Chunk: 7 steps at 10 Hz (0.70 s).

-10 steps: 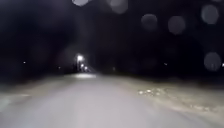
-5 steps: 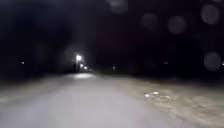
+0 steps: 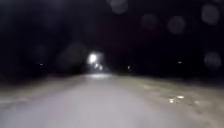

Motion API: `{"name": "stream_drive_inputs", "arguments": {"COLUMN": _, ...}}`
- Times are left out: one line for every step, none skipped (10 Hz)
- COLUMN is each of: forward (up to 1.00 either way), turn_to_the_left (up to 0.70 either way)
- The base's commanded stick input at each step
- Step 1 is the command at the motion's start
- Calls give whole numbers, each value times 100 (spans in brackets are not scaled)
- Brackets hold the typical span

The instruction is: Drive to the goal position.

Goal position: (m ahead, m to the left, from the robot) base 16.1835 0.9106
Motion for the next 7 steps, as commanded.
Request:
{"name": "stream_drive_inputs", "arguments": {"forward": 100, "turn_to_the_left": 40}}
{"name": "stream_drive_inputs", "arguments": {"forward": 100, "turn_to_the_left": 40}}
{"name": "stream_drive_inputs", "arguments": {"forward": 100, "turn_to_the_left": 40}}
{"name": "stream_drive_inputs", "arguments": {"forward": 100, "turn_to_the_left": 40}}
{"name": "stream_drive_inputs", "arguments": {"forward": 100, "turn_to_the_left": 22}}
{"name": "stream_drive_inputs", "arguments": {"forward": 100, "turn_to_the_left": 0}}
{"name": "stream_drive_inputs", "arguments": {"forward": 100, "turn_to_the_left": 0}}
